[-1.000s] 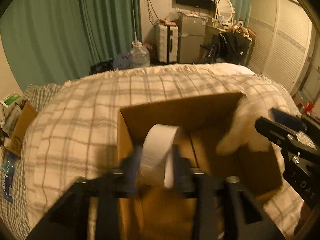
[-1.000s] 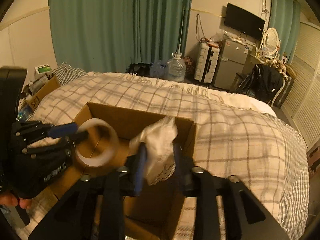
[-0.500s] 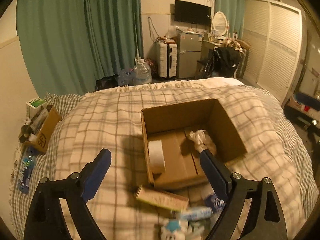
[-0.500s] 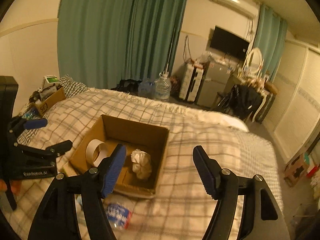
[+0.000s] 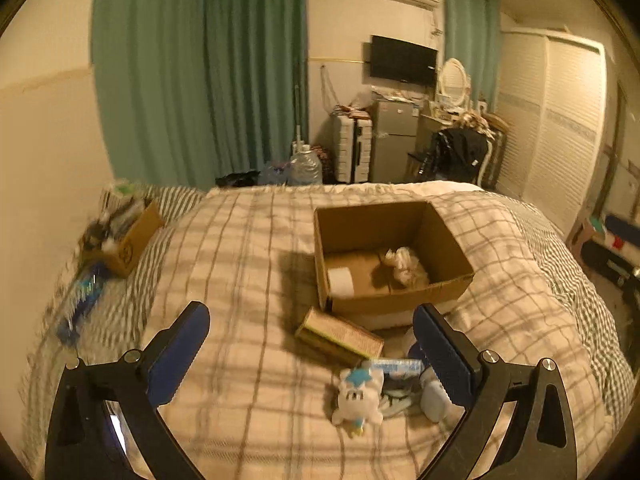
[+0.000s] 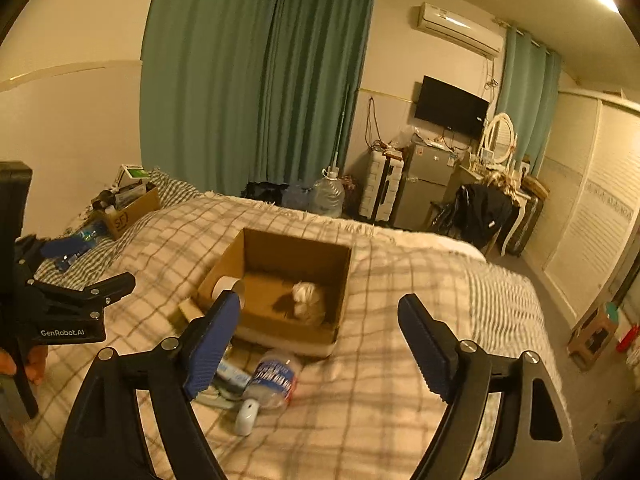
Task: Organize objects
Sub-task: 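Withdraw both tools from the box toward the remaining items, then grasp the white mouse with the right tool while the left tool grasps the white plush toy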
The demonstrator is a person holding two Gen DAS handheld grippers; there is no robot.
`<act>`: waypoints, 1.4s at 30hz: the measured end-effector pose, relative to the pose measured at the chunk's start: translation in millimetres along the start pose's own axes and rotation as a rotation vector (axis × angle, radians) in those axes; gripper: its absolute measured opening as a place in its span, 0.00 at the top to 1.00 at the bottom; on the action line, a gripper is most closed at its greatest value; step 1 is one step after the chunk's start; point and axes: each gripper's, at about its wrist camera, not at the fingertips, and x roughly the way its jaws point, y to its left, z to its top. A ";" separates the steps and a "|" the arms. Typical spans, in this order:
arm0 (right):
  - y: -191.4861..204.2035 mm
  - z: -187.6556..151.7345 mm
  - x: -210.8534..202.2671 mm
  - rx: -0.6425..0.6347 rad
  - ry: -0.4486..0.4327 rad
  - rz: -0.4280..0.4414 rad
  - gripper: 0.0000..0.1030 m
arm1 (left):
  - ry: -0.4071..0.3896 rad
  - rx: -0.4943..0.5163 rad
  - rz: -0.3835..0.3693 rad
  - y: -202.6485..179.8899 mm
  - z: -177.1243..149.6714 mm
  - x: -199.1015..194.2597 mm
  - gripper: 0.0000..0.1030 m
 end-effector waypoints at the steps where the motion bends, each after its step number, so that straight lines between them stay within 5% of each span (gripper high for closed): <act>1: 2.4 -8.2 3.4 0.014 0.008 0.001 0.21 | 0.002 -0.025 0.017 2.1 -12.0 2.5 0.00; 9: 24.1 -75.3 74.1 0.046 0.207 0.017 0.21 | 0.133 -0.049 0.106 8.7 -70.2 52.3 0.00; 14: 39.6 -105.6 124.8 0.034 0.393 0.057 0.21 | 0.175 -0.026 0.108 8.7 -81.1 68.1 0.00; 20: 57.9 -126.3 160.1 0.056 0.510 0.145 0.23 | 0.202 -0.053 0.099 14.6 -85.1 73.6 0.00; 22: 63.7 -134.4 168.9 0.032 0.556 0.141 0.39 | 0.210 -0.056 0.090 14.1 -86.2 74.9 0.00; 24: 68.0 -140.2 173.1 0.004 0.589 0.142 0.66 | 0.217 -0.049 0.077 11.6 -86.8 76.2 0.00; 28: 64.4 -132.8 156.3 -0.001 0.547 0.149 0.78 | 0.230 -0.018 0.055 0.9 -87.3 77.6 0.00; 36: 26.1 -92.6 109.4 0.024 0.364 0.066 0.78 | 0.285 0.028 -0.017 -27.8 -80.9 104.5 0.00; 40: 7.3 -98.0 115.1 0.073 0.361 0.052 0.78 | 0.340 0.047 -0.023 -39.9 -92.0 127.6 0.01; 42: 5.0 -101.9 123.8 0.089 0.387 0.063 0.78 | 0.358 0.044 -0.032 -41.9 -95.0 133.0 0.10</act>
